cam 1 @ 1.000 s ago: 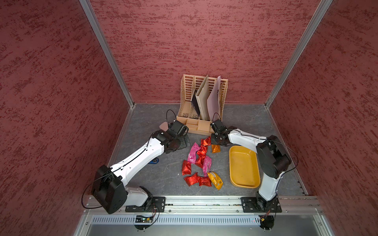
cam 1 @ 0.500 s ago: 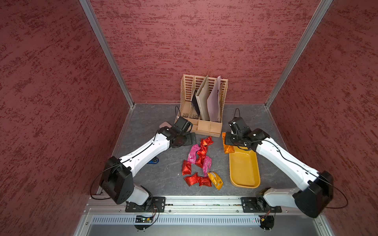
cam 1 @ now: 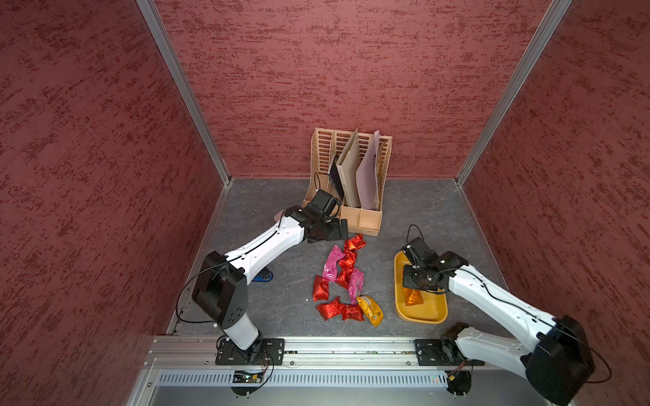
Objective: Put the tea bags into the storage box
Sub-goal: Place the tea bag in the storage box.
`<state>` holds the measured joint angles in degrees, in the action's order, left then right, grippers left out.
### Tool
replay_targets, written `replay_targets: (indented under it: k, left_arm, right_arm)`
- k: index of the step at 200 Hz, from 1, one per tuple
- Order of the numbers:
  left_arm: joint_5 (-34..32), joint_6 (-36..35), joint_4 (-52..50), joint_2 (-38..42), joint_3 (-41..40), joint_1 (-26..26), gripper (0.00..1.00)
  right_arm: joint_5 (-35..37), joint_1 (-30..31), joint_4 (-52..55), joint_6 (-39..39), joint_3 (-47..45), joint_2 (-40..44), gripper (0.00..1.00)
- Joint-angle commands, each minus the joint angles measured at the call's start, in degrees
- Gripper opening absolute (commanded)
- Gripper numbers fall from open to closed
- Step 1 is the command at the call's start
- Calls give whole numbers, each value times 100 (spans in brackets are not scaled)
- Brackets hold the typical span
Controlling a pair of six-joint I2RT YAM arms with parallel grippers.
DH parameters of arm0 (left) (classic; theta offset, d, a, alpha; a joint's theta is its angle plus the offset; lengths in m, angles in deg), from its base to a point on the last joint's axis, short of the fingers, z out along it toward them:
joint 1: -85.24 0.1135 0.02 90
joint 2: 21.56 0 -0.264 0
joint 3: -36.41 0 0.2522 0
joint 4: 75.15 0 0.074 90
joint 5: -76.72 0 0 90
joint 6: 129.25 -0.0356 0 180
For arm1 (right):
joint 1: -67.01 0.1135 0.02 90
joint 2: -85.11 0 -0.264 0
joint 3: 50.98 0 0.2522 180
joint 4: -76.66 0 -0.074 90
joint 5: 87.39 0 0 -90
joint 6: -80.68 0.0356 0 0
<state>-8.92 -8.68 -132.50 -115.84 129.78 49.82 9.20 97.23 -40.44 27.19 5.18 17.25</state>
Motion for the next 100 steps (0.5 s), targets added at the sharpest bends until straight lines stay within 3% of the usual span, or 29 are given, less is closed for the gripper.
replay_targets:
  k: [1, 66, 77, 100]
  left_arm:
    - [-8, -64, -178, 63, 136, -22, 100]
    - [-418, 227, -280, 769, -583, -18, 100]
    - [-445, 278, -290, 843, -673, -13, 100]
    - [-465, 368, -243, 966, -841, 37, 100]
  right_arm:
    - [-76, -208, -1495, -291, -10, -588, 0]
    - [-124, -305, -2267, -717, 643, -2239, 0]
    - [-178, -305, -2161, -668, 754, -2283, 7]
    - [-151, -298, -1687, -502, 927, -2069, 32]
